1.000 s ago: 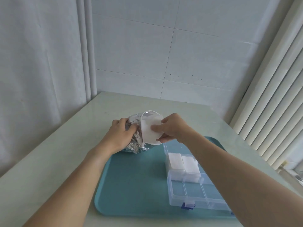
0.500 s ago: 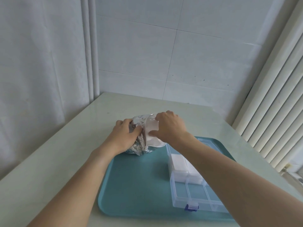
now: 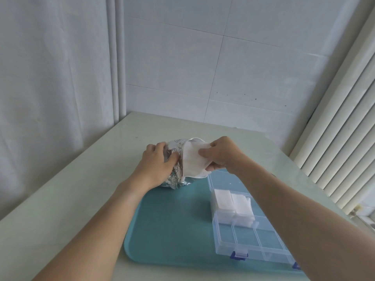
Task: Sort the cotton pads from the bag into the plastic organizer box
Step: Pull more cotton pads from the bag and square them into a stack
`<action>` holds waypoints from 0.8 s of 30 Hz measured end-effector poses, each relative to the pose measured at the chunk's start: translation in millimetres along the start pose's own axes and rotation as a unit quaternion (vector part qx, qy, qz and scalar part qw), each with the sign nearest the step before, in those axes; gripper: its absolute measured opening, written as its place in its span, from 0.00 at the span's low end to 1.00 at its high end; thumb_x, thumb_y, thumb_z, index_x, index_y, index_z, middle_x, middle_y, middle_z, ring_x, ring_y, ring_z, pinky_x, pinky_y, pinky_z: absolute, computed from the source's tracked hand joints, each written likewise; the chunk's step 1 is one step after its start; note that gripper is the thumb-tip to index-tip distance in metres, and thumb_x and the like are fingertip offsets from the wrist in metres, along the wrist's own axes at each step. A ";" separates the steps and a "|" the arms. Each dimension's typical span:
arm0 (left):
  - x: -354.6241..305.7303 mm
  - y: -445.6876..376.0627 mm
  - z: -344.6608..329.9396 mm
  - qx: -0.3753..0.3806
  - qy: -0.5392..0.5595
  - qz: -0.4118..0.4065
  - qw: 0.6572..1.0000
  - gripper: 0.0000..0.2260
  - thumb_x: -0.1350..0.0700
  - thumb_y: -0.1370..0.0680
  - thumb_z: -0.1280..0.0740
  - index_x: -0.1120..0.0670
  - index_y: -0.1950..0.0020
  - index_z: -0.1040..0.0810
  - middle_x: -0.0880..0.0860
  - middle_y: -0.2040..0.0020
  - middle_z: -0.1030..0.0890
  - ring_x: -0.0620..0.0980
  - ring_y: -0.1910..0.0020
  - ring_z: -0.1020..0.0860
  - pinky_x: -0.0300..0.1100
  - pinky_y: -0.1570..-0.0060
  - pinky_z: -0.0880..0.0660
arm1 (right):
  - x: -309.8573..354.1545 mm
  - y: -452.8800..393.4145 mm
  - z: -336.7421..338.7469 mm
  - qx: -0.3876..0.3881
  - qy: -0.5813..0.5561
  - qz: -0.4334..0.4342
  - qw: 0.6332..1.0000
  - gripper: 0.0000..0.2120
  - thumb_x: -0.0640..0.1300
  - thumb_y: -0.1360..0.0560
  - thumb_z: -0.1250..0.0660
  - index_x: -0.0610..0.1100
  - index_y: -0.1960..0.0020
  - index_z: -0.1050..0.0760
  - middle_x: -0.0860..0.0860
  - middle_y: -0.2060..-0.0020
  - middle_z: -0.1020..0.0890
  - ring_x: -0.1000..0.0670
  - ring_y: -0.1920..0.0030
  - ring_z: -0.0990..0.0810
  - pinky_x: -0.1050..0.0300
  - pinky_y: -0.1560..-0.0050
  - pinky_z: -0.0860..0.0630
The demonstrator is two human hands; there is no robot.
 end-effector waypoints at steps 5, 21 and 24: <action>-14.9 6.9 8.7 -0.081 0.004 -0.116 0.990 0.24 0.45 0.18 0.41 0.53 0.24 0.35 0.54 0.28 0.33 0.52 0.27 0.37 0.48 0.27 0.40 | -8.0 6.1 0.7 0.023 -0.087 -0.013 0.996 0.05 0.37 0.20 0.33 0.34 0.50 0.24 0.41 0.64 0.17 0.43 0.71 0.15 0.51 0.61 0.15; -42.8 24.5 21.8 -0.158 0.141 -0.209 0.954 0.09 0.49 0.25 0.36 0.49 0.48 0.20 0.41 0.48 0.22 0.35 0.44 0.26 0.34 0.41 0.32 | -79.8 20.3 61.9 0.047 -0.291 -0.101 0.950 0.02 0.31 0.22 0.33 0.32 0.52 0.22 0.40 0.59 0.19 0.48 0.70 0.17 0.60 0.70 0.20; -54.5 38.1 26.4 -0.207 0.210 -0.194 0.936 0.05 0.54 0.26 0.35 0.48 0.52 0.20 0.41 0.52 0.19 0.38 0.53 0.23 0.39 0.50 0.28 | -92.6 27.3 79.7 0.065 -0.318 -0.091 0.942 0.03 0.32 0.21 0.34 0.32 0.49 0.22 0.40 0.58 0.20 0.49 0.70 0.18 0.61 0.70 0.21</action>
Point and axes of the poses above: each hand's wrist, its own y-axis away from the middle knuckle, its own z-axis out of the back of the hand, x = y × z, the point moved 5 cm from there along -y, towards the middle knuckle
